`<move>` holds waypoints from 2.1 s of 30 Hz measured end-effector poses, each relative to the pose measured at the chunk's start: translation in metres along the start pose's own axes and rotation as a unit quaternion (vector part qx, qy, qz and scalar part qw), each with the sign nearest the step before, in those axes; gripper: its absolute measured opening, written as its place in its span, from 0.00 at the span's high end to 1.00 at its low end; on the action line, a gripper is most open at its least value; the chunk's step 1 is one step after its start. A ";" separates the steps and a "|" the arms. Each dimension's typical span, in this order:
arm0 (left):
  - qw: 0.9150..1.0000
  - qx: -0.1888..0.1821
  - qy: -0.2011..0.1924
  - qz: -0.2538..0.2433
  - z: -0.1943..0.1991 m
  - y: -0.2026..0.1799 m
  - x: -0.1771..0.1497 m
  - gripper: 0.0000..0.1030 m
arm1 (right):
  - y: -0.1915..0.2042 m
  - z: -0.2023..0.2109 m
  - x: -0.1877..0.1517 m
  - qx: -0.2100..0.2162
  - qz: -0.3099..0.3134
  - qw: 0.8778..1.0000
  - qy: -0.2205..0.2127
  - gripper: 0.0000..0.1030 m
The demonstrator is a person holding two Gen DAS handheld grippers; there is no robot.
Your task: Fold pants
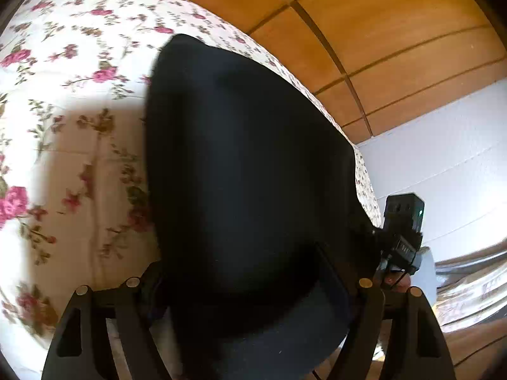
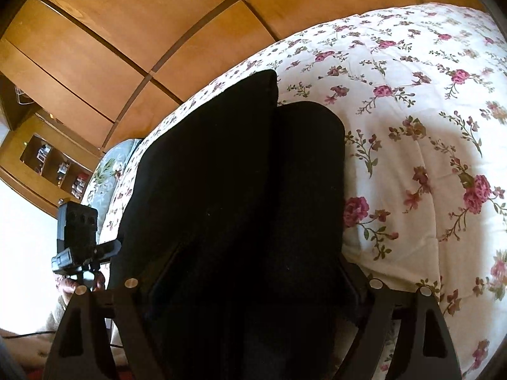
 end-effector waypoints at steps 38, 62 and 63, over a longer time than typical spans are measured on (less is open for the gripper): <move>0.958 0.199 -0.097 -0.183 0.041 0.012 0.185 0.55 | 0.080 -0.079 0.181 -0.016 0.084 0.985 -0.150 0.48; 0.960 0.207 -0.182 -0.047 0.029 0.071 0.139 0.08 | 0.058 -0.107 0.167 -0.131 0.055 0.979 -0.147 0.23; 0.959 0.211 -0.185 -0.047 0.031 0.070 0.134 0.08 | 0.060 -0.102 0.162 -0.142 0.059 0.976 -0.152 0.22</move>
Point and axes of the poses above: each gripper's, at about its wrist camera, not at the fingertips, and z roughly against the way its jaws point, y to its left, x to its top, the point moved 4 cm from there along -z, roughly the way its jaws point, and after that the axes turned 9 degrees about -x, right-handed, at the moved point
